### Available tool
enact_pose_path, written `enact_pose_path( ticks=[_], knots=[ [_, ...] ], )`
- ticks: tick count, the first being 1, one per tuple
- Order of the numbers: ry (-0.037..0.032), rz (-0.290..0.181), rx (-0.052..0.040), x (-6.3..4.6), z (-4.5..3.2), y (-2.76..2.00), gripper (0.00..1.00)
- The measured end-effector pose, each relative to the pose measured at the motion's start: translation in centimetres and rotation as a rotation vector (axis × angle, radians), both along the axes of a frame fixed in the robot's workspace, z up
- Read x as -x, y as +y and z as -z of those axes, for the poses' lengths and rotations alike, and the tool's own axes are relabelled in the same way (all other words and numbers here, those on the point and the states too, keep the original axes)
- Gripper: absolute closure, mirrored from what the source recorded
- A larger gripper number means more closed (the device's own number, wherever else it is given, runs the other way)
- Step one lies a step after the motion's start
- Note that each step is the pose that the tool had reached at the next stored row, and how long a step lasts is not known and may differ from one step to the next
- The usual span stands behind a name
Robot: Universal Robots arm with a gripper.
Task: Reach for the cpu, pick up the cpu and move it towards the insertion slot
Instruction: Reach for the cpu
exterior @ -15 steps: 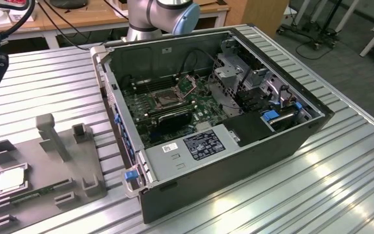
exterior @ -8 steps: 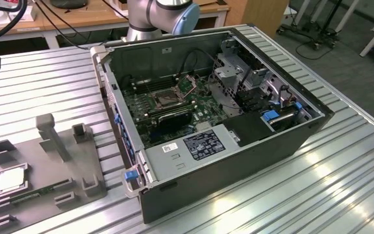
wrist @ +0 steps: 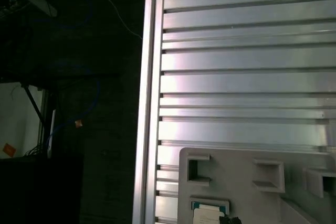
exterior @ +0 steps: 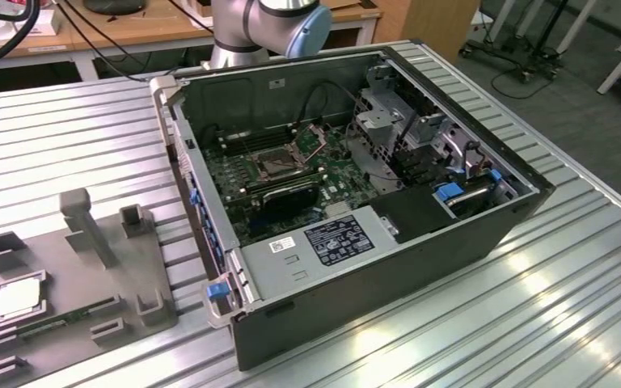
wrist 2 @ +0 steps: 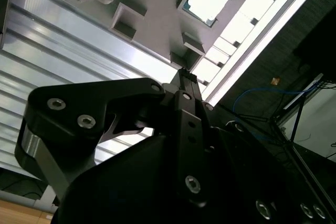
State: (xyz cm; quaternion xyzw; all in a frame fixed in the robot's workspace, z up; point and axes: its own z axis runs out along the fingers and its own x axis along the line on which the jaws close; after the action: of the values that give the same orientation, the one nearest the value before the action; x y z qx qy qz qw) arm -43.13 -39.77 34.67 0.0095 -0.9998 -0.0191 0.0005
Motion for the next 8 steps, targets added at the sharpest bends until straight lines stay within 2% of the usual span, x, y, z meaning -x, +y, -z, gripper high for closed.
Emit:
enact_pose_path(
  ticks=[8],
  knots=[
    [0.0001, 0.0, 0.0, 0.06, 0.0, -0.05, 0.89]
  ],
)
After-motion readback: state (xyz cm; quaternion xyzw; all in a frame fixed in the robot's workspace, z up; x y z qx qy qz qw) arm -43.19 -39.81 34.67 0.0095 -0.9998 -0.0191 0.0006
